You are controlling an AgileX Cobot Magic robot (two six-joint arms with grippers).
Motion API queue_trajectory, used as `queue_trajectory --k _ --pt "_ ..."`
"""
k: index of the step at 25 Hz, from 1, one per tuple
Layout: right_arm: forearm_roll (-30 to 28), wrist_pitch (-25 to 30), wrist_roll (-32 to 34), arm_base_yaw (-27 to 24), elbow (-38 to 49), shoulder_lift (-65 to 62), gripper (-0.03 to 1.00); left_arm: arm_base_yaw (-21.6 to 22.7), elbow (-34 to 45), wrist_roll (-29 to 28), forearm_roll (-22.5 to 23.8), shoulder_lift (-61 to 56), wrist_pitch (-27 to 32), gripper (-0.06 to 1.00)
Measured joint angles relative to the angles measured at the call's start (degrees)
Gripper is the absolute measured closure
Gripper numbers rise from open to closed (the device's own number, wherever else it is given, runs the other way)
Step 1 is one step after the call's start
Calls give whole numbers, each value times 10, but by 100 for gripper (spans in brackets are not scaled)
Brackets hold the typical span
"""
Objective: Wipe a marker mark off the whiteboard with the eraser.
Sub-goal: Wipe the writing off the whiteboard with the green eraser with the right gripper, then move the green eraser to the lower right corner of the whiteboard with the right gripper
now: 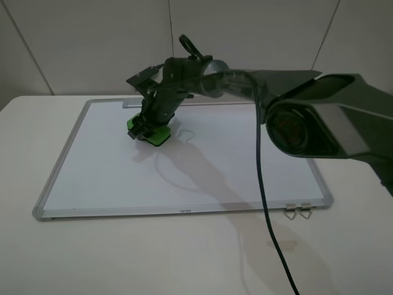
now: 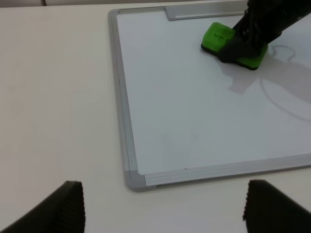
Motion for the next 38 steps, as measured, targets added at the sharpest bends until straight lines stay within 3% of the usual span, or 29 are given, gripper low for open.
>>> queue_trajectory --k 5,14,19,26,27,30,34,38 --pt "14 -1 0 -11 1 0 38 0 0 0 0 0 0 26" --pt "16 2 0 -107 1 0 38 0 0 0 0 0 0 26" --pt "16 19 0 -129 1 0 38 0 0 0 0 0 0 26" --pt "-27 100 25 -135 0 -21 38 0 0 -1 0 0 0 26" --pt "-38 150 46 -139 3 -36 38 0 0 -1 0 0 0 26" --pt "-48 226 73 -146 13 -60 38 0 0 -1 0 0 0 26" --pt "-62 267 115 -156 32 -91 38 0 0 -1 0 0 0 26" --pt "-97 272 157 -168 74 -159 38 0 0 -1 0 0 0 26"
